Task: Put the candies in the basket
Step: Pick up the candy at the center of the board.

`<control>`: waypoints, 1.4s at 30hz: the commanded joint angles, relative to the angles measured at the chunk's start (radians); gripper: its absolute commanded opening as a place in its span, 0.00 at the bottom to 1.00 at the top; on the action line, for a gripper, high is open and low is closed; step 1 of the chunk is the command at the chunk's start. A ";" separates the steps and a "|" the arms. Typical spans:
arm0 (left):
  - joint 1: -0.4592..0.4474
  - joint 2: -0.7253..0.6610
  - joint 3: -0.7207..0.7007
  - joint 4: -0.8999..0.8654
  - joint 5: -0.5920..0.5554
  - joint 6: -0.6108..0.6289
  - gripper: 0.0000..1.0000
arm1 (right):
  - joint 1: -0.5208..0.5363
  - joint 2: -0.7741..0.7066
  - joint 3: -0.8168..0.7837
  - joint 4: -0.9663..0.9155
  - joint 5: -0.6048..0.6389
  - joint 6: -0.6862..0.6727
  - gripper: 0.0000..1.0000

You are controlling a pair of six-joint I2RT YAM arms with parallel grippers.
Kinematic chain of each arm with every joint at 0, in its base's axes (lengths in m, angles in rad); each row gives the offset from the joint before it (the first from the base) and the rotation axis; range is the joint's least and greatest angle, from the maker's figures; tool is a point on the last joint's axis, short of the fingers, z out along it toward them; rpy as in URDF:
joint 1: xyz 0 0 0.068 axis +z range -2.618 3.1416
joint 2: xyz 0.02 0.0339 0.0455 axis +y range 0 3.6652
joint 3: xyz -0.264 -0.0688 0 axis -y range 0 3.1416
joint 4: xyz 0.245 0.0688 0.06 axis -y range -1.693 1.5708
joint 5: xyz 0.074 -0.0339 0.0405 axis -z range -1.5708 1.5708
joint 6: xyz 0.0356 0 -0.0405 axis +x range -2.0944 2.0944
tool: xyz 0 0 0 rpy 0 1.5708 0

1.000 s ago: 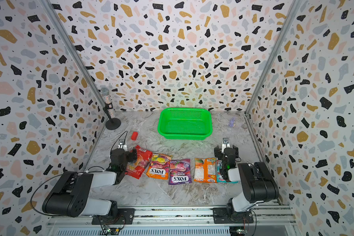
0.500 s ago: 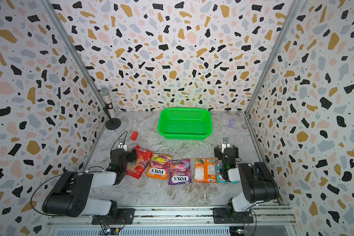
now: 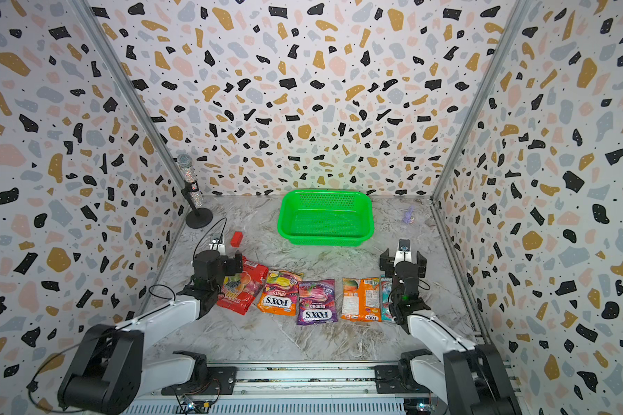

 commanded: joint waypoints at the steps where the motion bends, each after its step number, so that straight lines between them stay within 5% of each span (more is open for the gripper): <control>1: -0.104 -0.184 0.078 -0.191 0.021 -0.124 1.00 | 0.002 -0.084 0.201 -0.549 0.018 0.263 1.00; 4: -0.142 -0.297 0.061 -0.167 0.150 -0.518 1.00 | 0.003 -0.088 0.296 -0.818 0.041 0.488 1.00; 6: -0.199 -0.272 0.058 -0.096 0.196 -0.649 1.00 | -0.007 -0.095 0.291 -0.872 -0.024 0.564 1.00; 11: -0.341 -0.033 0.179 -0.110 0.352 -0.539 1.00 | -0.015 -0.079 0.365 -0.998 -0.224 0.527 1.00; 17: -0.380 0.065 0.267 -0.291 0.305 -0.552 1.00 | -0.015 -0.052 0.444 -1.286 -0.206 0.497 1.00; 21: -0.379 0.007 0.334 -0.575 -0.003 -0.625 1.00 | -0.015 -0.079 0.354 -1.315 -0.171 0.488 1.00; 32: -0.352 -0.214 0.130 -0.624 -0.252 -0.897 1.00 | -0.019 0.075 0.267 -1.215 -0.250 0.542 1.00; 38: -0.351 -0.215 0.106 -0.559 -0.223 -0.886 1.00 | -0.014 0.207 0.166 -0.967 -0.496 0.647 1.00; 42: -0.349 -0.157 0.135 -0.560 -0.182 -0.869 1.00 | 0.052 0.300 0.164 -0.873 -0.510 0.698 0.98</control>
